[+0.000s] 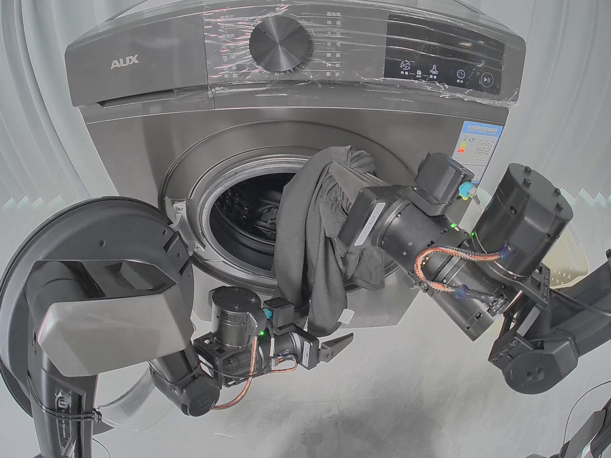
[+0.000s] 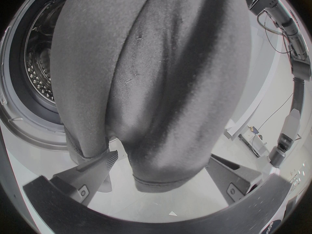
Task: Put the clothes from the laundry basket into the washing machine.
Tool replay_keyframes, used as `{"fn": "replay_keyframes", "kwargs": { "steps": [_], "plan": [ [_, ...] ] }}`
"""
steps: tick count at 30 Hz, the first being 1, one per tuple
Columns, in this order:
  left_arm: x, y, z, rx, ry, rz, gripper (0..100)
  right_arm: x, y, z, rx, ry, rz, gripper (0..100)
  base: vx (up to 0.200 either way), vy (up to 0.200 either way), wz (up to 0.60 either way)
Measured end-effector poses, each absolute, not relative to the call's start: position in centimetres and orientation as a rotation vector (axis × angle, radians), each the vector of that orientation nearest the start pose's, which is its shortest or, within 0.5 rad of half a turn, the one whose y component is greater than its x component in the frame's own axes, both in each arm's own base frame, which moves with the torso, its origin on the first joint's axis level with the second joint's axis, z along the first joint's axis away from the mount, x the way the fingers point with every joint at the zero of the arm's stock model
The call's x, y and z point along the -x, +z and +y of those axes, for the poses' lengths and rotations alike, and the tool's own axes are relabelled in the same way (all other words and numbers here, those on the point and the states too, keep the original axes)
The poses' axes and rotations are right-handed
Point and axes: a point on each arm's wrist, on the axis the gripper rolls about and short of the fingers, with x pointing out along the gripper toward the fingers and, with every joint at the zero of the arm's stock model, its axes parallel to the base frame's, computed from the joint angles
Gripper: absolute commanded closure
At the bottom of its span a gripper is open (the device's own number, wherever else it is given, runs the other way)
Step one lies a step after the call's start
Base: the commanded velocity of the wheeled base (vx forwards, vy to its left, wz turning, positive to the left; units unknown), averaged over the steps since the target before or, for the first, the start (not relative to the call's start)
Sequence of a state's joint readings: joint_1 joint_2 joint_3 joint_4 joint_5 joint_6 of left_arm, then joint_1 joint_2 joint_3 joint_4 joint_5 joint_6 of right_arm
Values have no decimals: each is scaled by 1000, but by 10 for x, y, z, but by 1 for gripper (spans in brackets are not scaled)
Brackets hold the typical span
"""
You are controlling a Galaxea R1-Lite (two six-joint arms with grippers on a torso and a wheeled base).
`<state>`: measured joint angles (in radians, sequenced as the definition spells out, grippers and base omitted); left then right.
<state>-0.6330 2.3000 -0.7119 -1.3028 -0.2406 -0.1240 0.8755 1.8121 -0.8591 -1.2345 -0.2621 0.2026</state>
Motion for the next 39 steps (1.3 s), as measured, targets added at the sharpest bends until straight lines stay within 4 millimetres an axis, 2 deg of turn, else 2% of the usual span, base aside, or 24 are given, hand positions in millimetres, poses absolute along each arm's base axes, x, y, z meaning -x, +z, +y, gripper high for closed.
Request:
{"fn": "replay_keyframes", "kwargs": {
  "steps": [5,6,17,25,32,39],
  "plan": [
    [-298,17,-223,48,-808,333,0,-217,221,251,-351,633,-186,100,0,0,0],
    [-299,17,-223,48,-804,331,100,-217,221,251,-351,633,-187,100,0,0,0],
    [-301,20,-221,57,-794,286,100,-218,219,250,-348,629,-182,100,0,0,0],
    [-291,20,-217,57,-808,290,100,-219,218,248,-344,623,-180,100,0,0,0],
    [-258,30,-199,52,-842,307,100,-224,209,241,-319,597,-150,100,0,0,0],
    [-219,58,-172,57,-878,282,100,-233,183,230,-266,556,-76,100,0,0,0]
  ]
}}
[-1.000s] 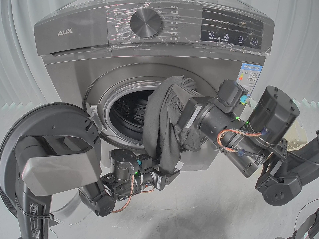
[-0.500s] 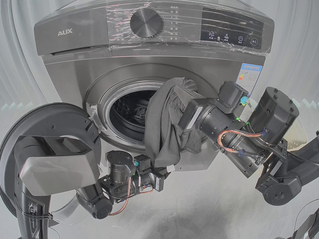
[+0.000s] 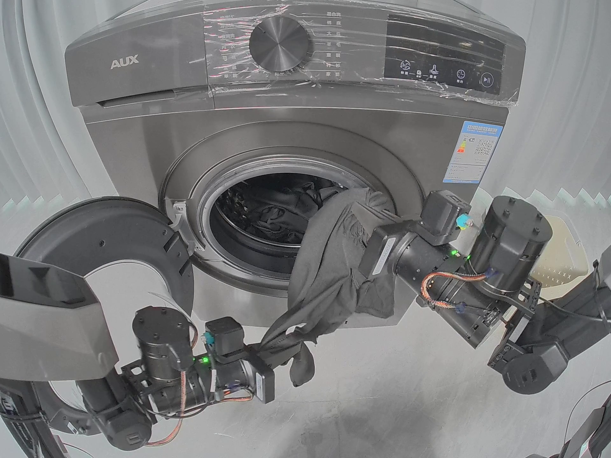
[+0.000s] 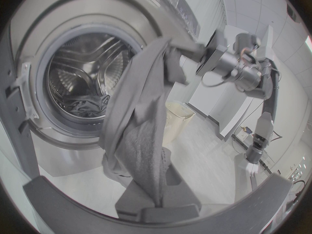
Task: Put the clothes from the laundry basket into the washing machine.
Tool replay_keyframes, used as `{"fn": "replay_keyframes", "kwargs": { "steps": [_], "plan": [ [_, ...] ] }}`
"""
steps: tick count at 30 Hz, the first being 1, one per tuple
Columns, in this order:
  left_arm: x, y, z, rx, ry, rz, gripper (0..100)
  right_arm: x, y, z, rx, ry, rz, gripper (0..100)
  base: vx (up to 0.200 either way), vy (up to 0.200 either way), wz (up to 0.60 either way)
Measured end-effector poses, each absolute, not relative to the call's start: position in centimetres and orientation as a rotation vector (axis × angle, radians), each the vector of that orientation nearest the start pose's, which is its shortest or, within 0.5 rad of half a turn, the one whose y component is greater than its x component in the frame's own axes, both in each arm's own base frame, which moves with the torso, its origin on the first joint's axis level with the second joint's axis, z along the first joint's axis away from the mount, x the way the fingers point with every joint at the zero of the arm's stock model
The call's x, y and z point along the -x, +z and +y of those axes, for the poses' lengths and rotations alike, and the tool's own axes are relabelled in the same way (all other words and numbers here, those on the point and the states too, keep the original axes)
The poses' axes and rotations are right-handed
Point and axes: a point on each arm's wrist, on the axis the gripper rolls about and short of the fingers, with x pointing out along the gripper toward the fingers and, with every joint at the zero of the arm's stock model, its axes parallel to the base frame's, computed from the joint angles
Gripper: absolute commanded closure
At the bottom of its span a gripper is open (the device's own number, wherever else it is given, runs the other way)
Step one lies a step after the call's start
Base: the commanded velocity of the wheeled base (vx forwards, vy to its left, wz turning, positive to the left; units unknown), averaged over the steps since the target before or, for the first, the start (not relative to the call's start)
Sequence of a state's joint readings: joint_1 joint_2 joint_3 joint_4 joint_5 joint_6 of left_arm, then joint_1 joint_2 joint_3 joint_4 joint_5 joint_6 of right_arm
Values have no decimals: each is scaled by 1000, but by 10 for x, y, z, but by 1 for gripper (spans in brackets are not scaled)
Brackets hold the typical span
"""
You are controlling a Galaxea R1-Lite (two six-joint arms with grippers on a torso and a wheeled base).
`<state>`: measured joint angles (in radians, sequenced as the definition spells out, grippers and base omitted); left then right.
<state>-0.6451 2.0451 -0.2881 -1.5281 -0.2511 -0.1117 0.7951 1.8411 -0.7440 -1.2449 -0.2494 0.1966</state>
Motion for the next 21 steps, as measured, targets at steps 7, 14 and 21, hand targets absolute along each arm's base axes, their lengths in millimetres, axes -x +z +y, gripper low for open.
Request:
{"fn": "replay_keyframes", "kwargs": {
  "steps": [7,14,21],
  "plan": [
    [-193,82,-152,57,-888,228,100,-241,163,225,-229,527,-17,100,0,0,0],
    [-185,103,-145,71,-923,146,100,-243,143,217,-190,498,48,0,0,0,0],
    [-184,112,-146,82,-946,104,100,-223,106,205,-85,498,202,0,0,0,0]
  ]
}}
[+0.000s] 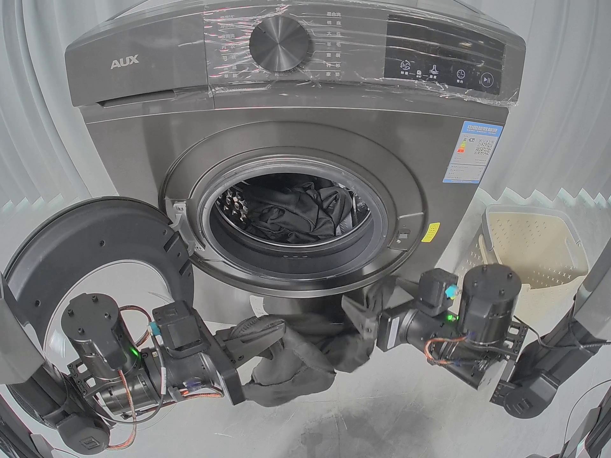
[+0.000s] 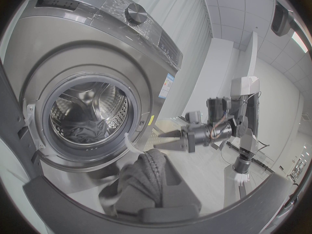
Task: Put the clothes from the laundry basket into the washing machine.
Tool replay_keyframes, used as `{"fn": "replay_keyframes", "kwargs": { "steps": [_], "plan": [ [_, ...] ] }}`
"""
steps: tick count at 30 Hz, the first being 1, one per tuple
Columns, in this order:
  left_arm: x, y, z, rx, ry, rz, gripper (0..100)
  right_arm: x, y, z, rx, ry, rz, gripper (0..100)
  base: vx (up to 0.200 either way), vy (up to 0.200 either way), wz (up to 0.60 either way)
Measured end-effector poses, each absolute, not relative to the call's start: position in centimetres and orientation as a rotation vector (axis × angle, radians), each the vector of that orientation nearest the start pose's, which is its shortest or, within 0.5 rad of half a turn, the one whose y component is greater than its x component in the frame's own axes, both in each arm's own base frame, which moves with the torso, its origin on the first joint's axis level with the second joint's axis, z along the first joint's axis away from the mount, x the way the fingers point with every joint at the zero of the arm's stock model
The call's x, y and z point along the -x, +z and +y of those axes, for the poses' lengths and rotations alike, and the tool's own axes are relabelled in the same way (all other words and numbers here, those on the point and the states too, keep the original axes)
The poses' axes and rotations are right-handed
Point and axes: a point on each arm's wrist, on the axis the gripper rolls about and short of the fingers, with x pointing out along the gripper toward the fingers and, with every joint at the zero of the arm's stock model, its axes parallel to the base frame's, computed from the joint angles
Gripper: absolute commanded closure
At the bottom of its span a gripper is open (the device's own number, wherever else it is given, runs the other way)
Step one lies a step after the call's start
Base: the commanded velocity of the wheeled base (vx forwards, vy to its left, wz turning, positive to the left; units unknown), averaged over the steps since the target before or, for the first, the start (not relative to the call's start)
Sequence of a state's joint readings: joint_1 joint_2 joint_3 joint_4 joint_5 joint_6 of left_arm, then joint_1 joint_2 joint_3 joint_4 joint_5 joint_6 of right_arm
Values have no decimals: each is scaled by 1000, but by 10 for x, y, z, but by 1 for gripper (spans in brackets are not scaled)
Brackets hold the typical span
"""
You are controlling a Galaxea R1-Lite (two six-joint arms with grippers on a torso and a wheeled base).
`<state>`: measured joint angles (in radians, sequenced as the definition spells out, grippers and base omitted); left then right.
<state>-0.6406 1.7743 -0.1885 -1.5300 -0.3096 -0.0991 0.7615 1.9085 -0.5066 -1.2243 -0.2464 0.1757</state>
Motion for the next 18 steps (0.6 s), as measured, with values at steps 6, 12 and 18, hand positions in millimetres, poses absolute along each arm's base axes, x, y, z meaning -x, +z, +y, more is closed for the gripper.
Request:
{"fn": "replay_keyframes", "kwargs": {
  "steps": [6,12,18],
  "plan": [
    [-192,120,-154,97,-997,62,100,-213,91,201,-38,506,261,0,0,0,0],
    [-197,119,-158,98,-1051,65,100,-214,86,205,-31,513,268,0,0,0,0],
    [-201,116,-159,100,-1037,72,100,-216,84,208,-31,518,268,0,0,0,0]
  ]
}}
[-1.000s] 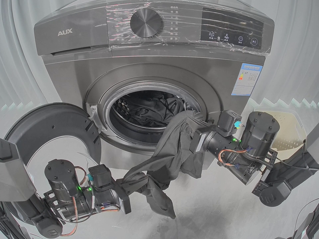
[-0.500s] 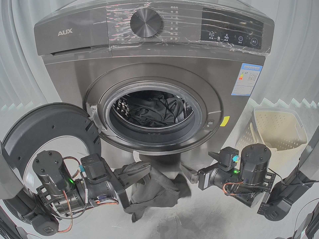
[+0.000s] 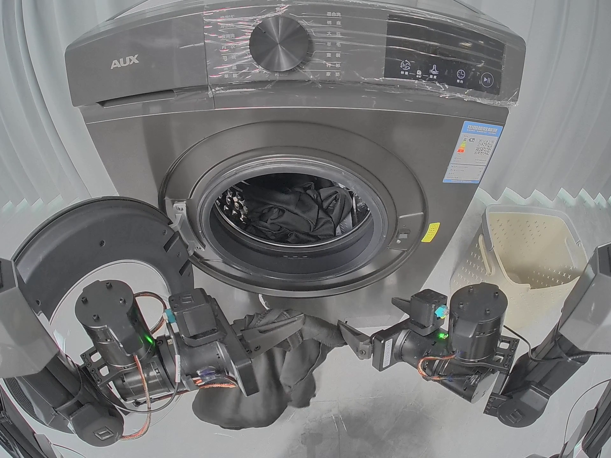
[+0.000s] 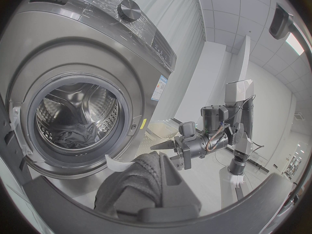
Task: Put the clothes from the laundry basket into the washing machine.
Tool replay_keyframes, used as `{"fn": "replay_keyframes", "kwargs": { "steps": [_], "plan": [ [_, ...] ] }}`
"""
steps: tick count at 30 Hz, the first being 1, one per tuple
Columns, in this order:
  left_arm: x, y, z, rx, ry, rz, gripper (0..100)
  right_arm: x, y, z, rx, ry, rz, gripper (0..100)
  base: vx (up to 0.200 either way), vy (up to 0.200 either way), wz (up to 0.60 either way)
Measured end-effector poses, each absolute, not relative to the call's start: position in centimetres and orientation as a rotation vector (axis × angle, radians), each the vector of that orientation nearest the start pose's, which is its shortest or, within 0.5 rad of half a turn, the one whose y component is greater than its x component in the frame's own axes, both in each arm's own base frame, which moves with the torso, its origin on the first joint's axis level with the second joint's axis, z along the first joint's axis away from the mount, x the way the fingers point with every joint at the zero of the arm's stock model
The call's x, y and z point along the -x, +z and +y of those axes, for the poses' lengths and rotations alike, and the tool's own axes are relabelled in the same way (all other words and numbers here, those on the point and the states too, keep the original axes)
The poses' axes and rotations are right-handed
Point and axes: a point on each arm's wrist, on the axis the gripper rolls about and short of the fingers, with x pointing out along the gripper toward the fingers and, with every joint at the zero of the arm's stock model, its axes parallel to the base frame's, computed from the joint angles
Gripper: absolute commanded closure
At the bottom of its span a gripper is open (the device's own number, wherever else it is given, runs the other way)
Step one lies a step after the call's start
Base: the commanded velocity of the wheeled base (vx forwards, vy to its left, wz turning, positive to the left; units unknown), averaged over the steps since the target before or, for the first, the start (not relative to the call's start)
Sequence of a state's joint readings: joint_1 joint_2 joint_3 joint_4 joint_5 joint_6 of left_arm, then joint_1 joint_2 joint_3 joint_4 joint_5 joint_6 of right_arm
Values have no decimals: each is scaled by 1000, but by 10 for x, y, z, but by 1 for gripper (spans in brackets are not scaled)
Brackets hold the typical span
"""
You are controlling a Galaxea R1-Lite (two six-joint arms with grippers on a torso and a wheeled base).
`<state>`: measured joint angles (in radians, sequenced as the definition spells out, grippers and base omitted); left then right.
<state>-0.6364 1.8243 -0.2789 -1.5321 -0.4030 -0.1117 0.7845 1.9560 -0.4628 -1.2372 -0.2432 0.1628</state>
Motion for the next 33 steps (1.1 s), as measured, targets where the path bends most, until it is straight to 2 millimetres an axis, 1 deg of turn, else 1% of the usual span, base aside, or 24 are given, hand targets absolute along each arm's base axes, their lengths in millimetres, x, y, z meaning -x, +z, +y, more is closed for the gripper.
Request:
{"fn": "replay_keyframes", "kwargs": {
  "steps": [3,7,11,15,21,24,28,33],
  "plan": [
    [-202,116,-160,99,-1033,69,100,-216,84,208,-35,529,269,0,0,0,0],
    [-204,115,-158,99,-1023,68,100,-215,85,207,-54,618,262,0,0,0,0],
    [-208,117,-158,100,-1013,59,100,-209,84,201,-54,700,249,0,0,0,0],
    [-213,119,-159,102,-997,44,100,-204,84,196,-47,729,255,0,0,0,0],
    [-221,120,-164,104,-983,28,100,-197,84,197,-24,788,256,0,0,0,0],
    [-222,119,-166,104,-984,29,100,-199,86,200,-24,792,240,0,0,0,0],
    [-223,118,-166,104,-985,29,100,-207,87,207,-28,790,223,0,0,0,0],
    [-223,118,-166,105,-984,25,100,-215,82,217,-23,796,220,0,0,0,0]
  ]
}}
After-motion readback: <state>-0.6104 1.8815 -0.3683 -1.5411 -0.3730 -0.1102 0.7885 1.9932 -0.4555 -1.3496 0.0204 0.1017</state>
